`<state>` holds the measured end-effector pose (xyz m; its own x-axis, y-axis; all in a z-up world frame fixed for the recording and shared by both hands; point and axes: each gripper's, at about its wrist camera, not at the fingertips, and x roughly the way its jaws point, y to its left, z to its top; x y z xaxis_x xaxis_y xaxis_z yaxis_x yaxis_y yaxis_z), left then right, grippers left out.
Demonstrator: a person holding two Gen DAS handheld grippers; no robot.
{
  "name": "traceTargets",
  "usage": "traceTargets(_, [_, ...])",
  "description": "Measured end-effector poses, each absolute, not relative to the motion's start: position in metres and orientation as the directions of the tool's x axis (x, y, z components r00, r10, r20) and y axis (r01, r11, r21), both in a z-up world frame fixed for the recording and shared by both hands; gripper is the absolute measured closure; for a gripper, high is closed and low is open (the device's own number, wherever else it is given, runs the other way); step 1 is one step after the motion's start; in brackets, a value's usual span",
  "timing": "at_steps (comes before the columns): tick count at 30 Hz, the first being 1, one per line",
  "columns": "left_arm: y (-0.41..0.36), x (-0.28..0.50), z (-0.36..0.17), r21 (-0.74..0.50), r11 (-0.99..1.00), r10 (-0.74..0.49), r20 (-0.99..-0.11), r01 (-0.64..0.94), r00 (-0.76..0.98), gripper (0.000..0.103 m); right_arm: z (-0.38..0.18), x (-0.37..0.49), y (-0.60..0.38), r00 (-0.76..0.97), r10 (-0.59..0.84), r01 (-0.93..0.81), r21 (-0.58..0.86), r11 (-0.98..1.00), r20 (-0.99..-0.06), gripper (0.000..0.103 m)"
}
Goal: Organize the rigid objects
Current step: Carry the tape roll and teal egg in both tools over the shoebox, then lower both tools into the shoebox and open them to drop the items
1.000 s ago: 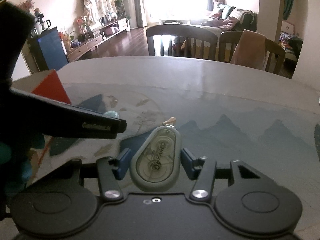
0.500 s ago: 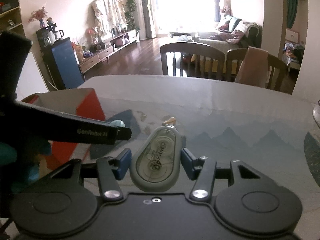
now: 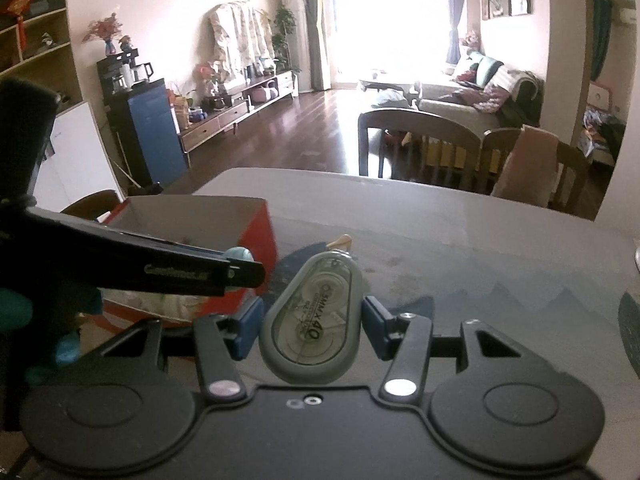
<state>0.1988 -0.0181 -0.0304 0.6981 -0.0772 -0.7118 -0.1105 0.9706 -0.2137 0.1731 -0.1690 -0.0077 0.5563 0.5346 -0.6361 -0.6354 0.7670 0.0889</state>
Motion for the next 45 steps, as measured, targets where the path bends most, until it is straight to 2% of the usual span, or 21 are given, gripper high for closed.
traceTargets(16, [0.087, 0.152, -0.019, -0.193, 0.965, -0.013, -0.71, -0.176, 0.704, 0.068, 0.003, 0.154, -0.076, 0.534, 0.575, -0.694, 0.068, 0.717, -0.62, 0.05])
traceTargets(28, [0.155, 0.142, -0.033, -0.157, 0.96, 0.044, -0.733, -0.232, 0.679, 0.068, -0.016, 0.16, -0.023, 0.528, 0.564, -0.699, 0.052, 0.713, -0.635, 0.049])
traceTargets(38, [0.188, 0.151, -0.069, -0.099, 0.964, 0.076, -0.784, -0.245, 0.617, 0.068, -0.058, 0.189, 0.018, 0.483, 0.521, -0.693, 0.057, 0.719, -0.704, 0.049])
traceTargets(45, [0.193, 0.163, -0.096, -0.069, 0.967, 0.088, -0.813, -0.245, 0.576, 0.068, -0.094, 0.195, 0.044, 0.471, 0.446, -0.695, -0.009, 0.719, -0.762, 0.049])
